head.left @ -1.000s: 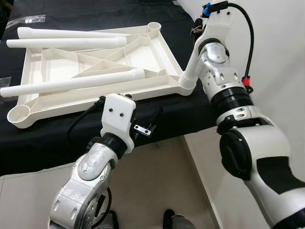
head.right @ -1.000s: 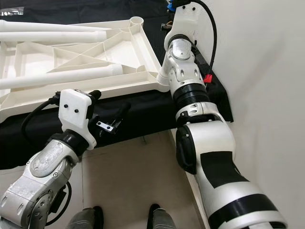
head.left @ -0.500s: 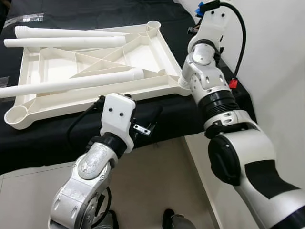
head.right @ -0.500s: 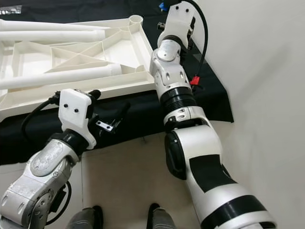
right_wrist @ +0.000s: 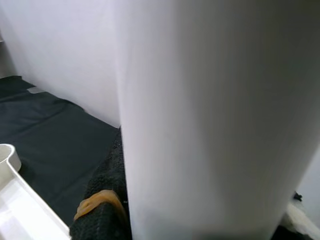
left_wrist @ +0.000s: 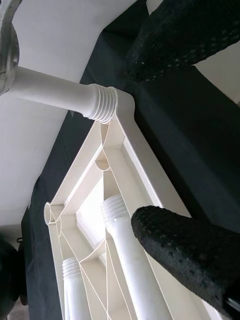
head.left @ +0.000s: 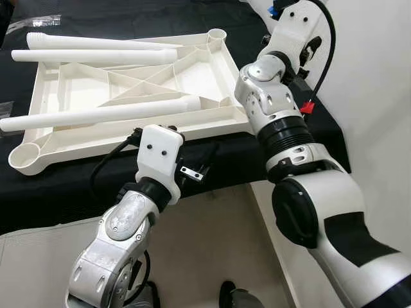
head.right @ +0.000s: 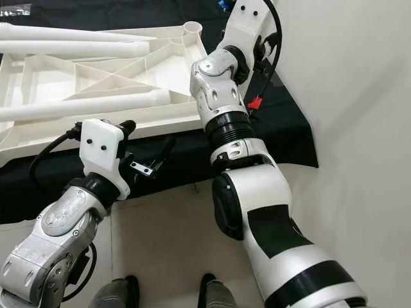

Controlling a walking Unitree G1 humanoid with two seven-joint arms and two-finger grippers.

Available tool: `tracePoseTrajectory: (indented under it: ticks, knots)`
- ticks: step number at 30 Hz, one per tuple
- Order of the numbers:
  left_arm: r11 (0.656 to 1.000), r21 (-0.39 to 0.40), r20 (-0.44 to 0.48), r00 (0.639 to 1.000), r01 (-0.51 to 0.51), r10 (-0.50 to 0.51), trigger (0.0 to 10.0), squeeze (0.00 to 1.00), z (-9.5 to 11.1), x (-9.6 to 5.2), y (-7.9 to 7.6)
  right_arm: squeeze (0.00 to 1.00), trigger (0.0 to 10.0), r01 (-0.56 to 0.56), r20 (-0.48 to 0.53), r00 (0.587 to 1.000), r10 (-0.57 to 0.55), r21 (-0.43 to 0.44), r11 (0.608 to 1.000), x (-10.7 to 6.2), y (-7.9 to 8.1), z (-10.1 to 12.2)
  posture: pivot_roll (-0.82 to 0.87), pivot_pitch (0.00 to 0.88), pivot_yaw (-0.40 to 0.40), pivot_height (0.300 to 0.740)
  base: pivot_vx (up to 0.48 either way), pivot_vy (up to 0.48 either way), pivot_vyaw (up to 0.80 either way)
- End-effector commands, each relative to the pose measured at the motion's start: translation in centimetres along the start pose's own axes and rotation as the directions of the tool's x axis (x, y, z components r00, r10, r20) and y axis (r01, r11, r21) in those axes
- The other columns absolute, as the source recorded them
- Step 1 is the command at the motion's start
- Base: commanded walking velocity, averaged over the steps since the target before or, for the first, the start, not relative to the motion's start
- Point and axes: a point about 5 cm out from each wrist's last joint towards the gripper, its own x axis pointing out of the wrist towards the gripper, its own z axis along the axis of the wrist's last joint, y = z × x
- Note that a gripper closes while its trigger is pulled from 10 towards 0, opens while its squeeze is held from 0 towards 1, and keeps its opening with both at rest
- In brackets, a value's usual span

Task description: Building children table

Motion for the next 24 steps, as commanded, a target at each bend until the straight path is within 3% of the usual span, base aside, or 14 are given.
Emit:
tracePoseTrajectory:
  ticks: [1, 13, 24]
  knots:
    - [1.000, 0.005, 0.003, 1.000, -0.005, 0.005, 10.0, 0.00, 0.0, -0.1, 0.0, 0.00, 10.0, 0.062, -0.124, 0.989, -0.075, -0.104, 0.993, 0.0, -0.9, -3.6, 0.07, 0.292, -0.100, 0.740, 0.000, 0.000, 0.00]
    - [1.000, 0.004, 0.007, 1.000, -0.006, 0.006, 10.0, 0.00, 0.0, 0.0, 0.0, 0.00, 10.0, 0.101, -0.133, 0.985, -0.109, -0.069, 0.993, -1.3, 0.0, -3.5, 0.07, 0.294, -0.101, 0.740, 0.000, 0.000, 0.00]
    - [1.000, 0.007, 0.005, 1.000, -0.005, 0.005, 10.0, 0.00, -0.1, 0.0, 0.1, 0.00, 10.0, 0.051, -0.139, 0.989, -0.057, -0.050, 0.997, -1.6, 0.4, -3.7, 0.07, 0.289, -0.101, 0.740, 0.000, 0.000, 0.00]
